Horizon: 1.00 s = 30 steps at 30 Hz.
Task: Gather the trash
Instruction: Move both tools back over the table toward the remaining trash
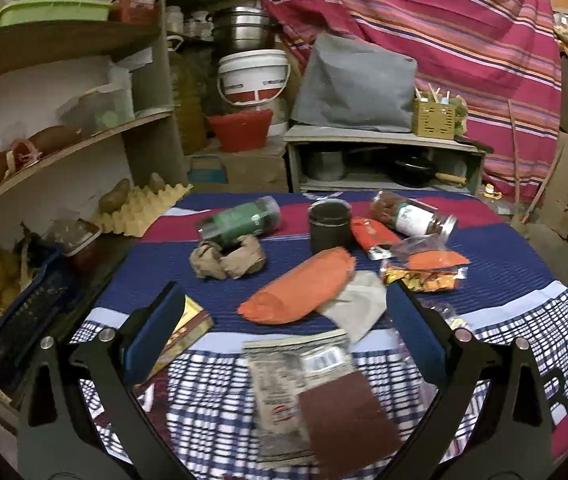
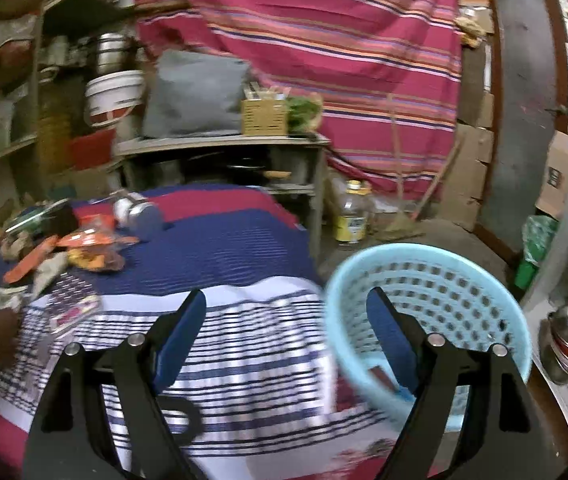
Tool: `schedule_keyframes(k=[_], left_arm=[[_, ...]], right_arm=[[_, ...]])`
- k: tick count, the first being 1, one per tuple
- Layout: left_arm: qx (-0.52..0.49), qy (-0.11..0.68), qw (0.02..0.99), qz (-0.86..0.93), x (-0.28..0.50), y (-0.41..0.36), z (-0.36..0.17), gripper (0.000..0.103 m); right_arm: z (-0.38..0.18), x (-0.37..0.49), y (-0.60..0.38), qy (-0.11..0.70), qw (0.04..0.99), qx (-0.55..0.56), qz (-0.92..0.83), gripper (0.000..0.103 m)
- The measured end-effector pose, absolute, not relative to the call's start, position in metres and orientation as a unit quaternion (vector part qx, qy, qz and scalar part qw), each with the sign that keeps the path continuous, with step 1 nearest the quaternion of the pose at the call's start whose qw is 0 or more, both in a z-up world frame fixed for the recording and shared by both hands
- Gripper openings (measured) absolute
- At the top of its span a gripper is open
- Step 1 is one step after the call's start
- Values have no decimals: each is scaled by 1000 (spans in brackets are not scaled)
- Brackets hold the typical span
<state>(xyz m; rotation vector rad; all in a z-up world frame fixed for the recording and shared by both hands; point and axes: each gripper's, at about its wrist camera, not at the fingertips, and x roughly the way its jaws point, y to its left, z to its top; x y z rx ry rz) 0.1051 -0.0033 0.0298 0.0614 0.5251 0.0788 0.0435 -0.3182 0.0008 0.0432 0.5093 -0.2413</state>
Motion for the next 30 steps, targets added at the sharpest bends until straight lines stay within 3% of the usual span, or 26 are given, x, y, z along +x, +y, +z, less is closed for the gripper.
schedule_keyframes(k=[30], left_arm=[[0,308,949,74,86,115,-39,97]], right_arm=[[-27,48,-118,264,963,-26,40,96]])
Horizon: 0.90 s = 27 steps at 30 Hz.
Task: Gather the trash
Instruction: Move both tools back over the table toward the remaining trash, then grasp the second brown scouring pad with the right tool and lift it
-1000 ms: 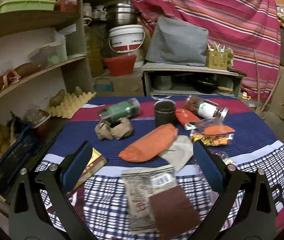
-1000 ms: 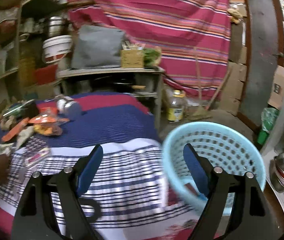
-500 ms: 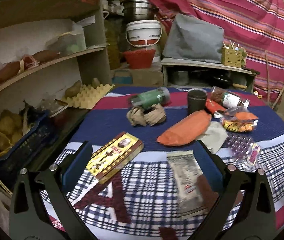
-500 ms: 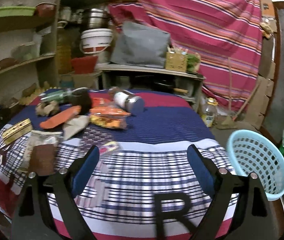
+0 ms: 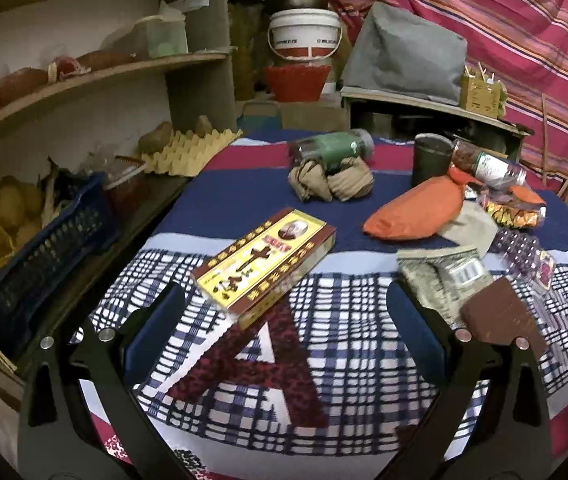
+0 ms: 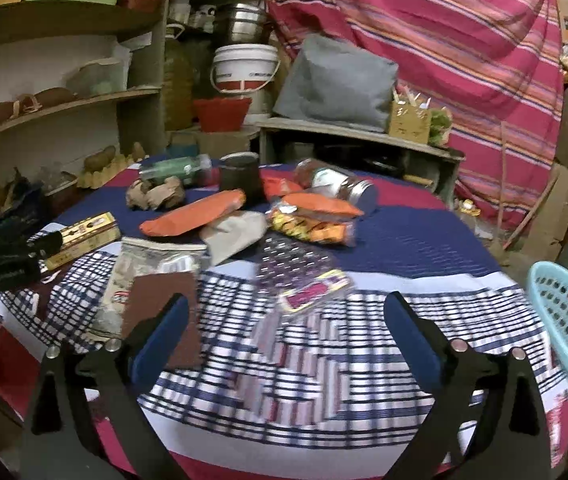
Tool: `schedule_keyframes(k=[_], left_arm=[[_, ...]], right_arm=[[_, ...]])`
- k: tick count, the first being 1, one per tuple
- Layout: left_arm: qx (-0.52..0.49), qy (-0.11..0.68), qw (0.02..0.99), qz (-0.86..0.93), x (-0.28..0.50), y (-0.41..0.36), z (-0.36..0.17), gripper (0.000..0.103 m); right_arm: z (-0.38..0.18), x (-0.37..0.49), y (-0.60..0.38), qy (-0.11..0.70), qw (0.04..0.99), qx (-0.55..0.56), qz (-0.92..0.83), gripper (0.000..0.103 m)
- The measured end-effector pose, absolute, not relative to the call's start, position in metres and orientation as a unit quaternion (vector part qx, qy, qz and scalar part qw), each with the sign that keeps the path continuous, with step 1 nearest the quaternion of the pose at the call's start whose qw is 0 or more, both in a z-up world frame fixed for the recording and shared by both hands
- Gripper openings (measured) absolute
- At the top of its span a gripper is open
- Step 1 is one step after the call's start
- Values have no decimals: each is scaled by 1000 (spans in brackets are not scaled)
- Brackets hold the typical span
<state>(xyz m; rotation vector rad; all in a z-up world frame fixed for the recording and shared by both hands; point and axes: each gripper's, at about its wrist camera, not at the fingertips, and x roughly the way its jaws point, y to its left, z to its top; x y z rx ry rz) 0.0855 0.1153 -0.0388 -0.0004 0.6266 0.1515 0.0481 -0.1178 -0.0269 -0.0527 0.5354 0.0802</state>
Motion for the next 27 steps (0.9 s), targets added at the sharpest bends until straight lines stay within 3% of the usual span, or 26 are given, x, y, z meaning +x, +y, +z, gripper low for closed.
schedule_keyframes(k=[27], left_arm=[[6,273,959,78,109,107,-34,97]], right_arm=[[-59,67,-59,322,941,-61,82,94]])
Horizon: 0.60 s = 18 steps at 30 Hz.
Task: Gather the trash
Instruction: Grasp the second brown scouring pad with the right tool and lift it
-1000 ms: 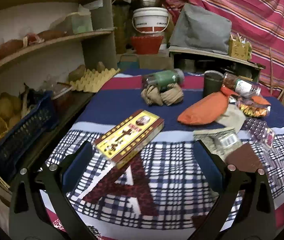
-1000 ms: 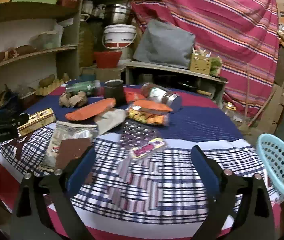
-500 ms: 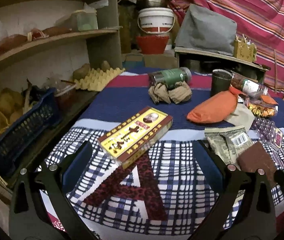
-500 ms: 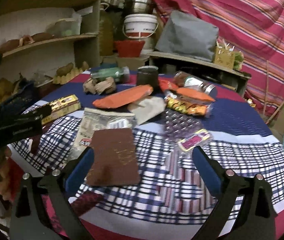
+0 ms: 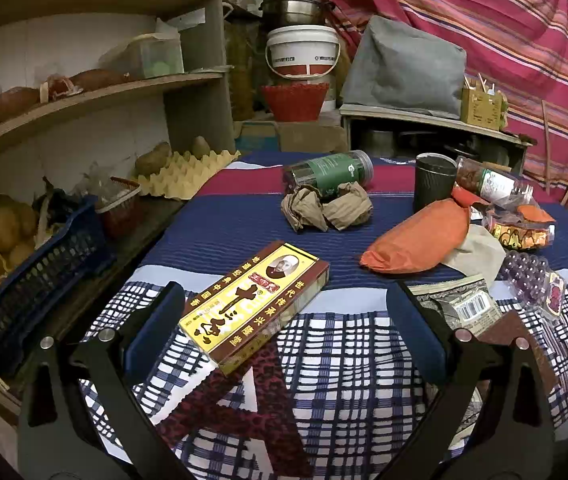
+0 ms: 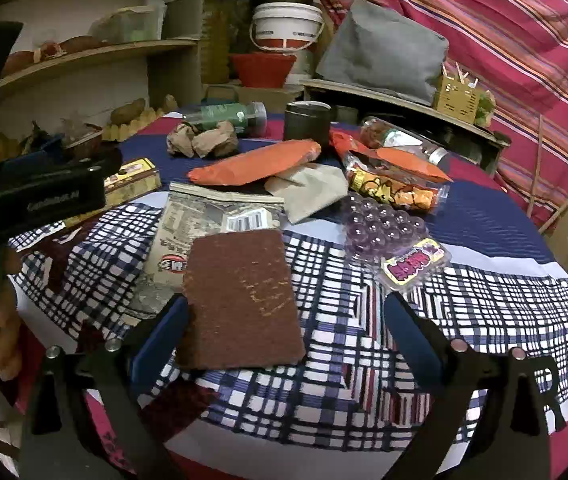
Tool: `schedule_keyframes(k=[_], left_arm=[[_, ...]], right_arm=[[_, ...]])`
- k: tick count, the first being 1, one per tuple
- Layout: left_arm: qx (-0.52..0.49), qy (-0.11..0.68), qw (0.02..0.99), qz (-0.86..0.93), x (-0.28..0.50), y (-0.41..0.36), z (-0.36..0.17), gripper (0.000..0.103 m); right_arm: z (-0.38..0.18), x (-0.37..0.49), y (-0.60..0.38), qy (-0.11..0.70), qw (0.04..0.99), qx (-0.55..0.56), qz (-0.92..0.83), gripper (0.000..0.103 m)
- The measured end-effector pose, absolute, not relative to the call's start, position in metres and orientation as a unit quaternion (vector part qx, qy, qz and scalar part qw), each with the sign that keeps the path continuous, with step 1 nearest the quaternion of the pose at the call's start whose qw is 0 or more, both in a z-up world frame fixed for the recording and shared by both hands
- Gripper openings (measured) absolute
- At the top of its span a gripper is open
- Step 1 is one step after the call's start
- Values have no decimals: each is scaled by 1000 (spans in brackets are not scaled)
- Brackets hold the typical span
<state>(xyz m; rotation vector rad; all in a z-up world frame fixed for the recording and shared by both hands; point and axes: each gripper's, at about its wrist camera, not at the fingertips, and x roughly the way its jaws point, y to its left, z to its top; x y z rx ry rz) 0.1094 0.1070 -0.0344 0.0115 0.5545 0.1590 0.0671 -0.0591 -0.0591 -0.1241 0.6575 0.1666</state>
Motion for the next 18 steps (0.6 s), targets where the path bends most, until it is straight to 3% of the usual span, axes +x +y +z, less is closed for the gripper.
schedule_keyframes(k=[7,9,11,14,18], left_arm=[[3,278,957,80,111,109,-36,97],[6,279,957,81,112,108,-37,97],[6,279,957,82,112,108,-37,97],[9,279,956,86,112,108,-38,97],[6,281,956,83,111,105,-38,97]], right_arm=[[-61,69,-57,331,934,-43,129,58],[-60,67,-58,327,935,-40,131,53],[-57,67,-61,325,936,-34,129,40],[-55,69,-72,328,935,-9,132,28],[-55,72,-79,328,937,-14,118,28]])
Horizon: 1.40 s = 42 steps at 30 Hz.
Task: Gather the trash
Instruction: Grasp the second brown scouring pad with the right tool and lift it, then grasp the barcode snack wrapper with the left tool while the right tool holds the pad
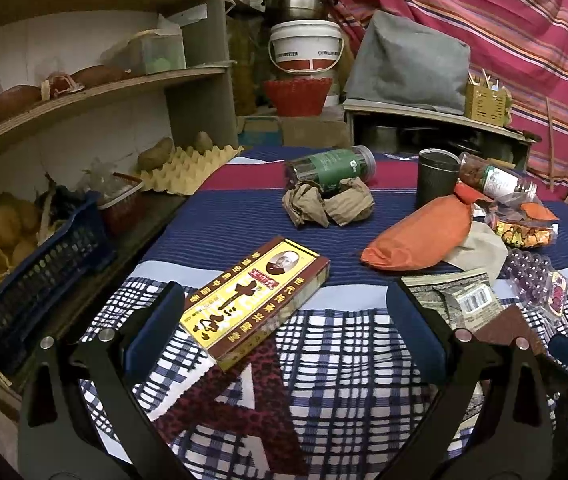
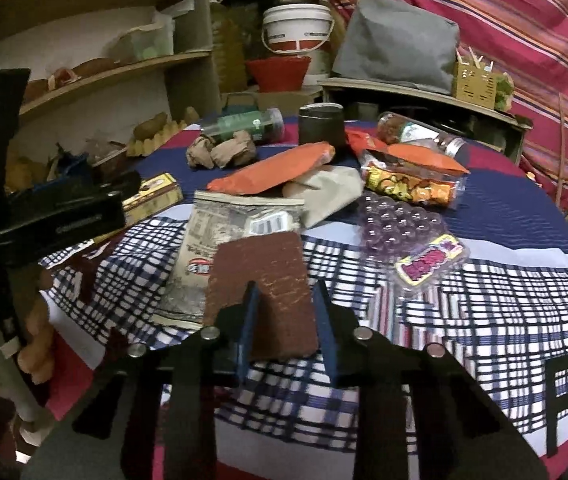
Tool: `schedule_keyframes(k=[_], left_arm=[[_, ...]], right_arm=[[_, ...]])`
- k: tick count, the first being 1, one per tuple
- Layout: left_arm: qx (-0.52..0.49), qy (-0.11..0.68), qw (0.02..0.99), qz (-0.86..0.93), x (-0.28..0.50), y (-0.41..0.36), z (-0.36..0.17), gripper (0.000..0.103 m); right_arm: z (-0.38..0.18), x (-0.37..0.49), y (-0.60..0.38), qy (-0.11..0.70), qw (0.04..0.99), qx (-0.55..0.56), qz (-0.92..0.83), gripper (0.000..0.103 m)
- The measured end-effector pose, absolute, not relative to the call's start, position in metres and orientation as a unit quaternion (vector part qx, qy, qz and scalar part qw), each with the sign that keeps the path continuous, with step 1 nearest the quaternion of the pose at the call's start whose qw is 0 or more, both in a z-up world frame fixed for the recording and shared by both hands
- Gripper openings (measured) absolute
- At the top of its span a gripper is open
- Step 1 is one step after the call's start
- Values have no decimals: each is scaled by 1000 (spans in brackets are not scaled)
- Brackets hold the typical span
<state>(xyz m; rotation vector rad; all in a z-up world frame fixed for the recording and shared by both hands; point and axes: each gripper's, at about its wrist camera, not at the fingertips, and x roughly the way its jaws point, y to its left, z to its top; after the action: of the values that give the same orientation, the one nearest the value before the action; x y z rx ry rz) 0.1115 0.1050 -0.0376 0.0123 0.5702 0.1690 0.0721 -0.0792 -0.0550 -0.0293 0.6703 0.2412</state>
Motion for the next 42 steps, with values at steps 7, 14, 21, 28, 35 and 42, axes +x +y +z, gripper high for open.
schedule_keyframes(k=[7,14,21,28,35,42], left_arm=[[7,290,955,65,109,88,-36,97],[19,287,954,83,106,91,-35,97],[-5,291,952,94,105,115,-35,97],[-4,294,952,89,104,112,-36,97],[-2,305,950,65,109,88,-36,97],[-11,338,941,19,123,51,-42,97]], right_arm=[[-50,77,-101,323,940,16,111,28],[-45,69,-86,308,945,-6,113,84],[-58,68,-58,330,934,-48,130,85],[-58,70,-69,342,929,-25,137,59],[-32,62,-101,295,951,0,93,59],[-24,67,-147,291,956,33,38,59]])
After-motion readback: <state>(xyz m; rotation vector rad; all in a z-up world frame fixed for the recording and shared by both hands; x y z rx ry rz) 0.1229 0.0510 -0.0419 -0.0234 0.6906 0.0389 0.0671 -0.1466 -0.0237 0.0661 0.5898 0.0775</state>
